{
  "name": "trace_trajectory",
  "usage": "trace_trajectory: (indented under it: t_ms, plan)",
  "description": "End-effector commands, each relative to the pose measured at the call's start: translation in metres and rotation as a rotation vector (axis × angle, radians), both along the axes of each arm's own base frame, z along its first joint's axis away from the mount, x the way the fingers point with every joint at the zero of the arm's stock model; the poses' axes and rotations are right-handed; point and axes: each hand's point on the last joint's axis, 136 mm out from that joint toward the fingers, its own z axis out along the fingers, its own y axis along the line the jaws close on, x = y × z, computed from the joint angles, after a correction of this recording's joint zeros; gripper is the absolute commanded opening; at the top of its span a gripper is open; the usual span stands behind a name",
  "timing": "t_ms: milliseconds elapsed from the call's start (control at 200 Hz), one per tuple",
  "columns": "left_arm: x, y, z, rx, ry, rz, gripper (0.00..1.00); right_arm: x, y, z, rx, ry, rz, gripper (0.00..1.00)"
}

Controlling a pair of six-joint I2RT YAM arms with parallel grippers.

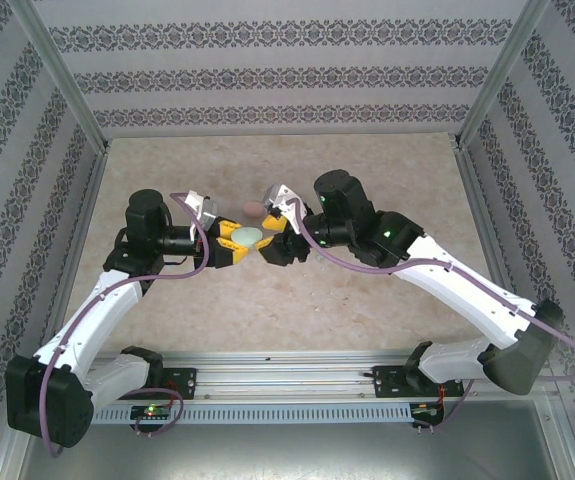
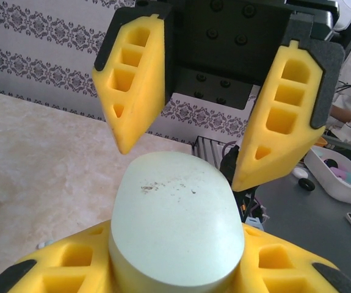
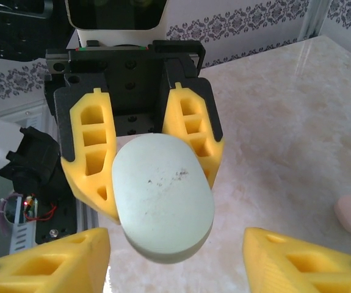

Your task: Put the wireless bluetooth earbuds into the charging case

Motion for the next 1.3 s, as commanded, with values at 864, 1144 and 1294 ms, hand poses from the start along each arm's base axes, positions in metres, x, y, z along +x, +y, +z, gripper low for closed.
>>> trace_trajectory:
  t_ms: [864, 1144, 1294]
  plan:
    - [-0.01, 0.002, 0.022, -0.024, -0.044, -0.055, 0.17, 0.0, 0.021, 0.016, 0.069, 0.057, 0.05, 0.4]
    - [-0.011, 0.001, 0.028, -0.045, -0.046, -0.069, 0.17, 0.02, 0.013, 0.032, 0.172, 0.167, -0.061, 0.33]
    - [-0.013, 0.002, 0.03, -0.05, -0.038, -0.076, 0.17, 0.031, 0.007, 0.038, 0.242, 0.267, -0.098, 0.32]
